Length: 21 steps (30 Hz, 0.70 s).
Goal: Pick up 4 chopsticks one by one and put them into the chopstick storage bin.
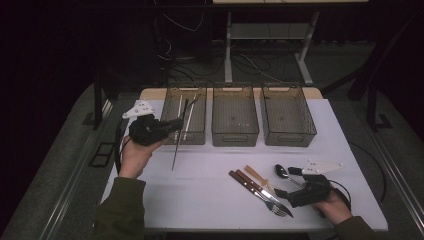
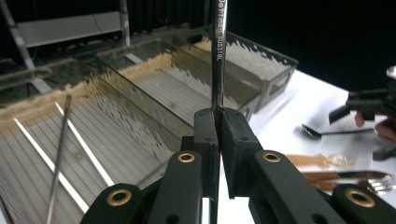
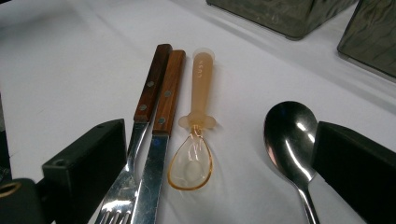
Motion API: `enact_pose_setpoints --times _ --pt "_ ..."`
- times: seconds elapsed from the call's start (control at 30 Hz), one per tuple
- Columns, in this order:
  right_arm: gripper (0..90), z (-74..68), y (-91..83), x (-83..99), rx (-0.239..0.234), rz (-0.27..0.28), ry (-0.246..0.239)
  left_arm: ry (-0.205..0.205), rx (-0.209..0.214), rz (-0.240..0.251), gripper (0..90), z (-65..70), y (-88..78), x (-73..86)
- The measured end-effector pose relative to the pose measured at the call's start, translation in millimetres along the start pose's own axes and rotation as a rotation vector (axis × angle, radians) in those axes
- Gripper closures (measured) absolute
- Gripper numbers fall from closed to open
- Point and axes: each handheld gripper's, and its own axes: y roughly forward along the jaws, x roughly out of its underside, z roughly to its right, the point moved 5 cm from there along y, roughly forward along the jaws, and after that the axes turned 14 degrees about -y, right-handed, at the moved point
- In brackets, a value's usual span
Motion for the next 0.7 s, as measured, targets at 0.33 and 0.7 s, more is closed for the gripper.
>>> enact_pose_setpoints --times 0.33,0.7 --pt "3.9 0.5 -0.5 0.1 0.0 0.001 0.001 0.03 -0.045 0.029 84.8 -12.3 8.2 -41.6" --pt "3.8 0.5 -1.6 -0.1 -0.001 0.007 0.004 0.039 -0.103 0.074 84.8 -35.0 26.7 -85.8"
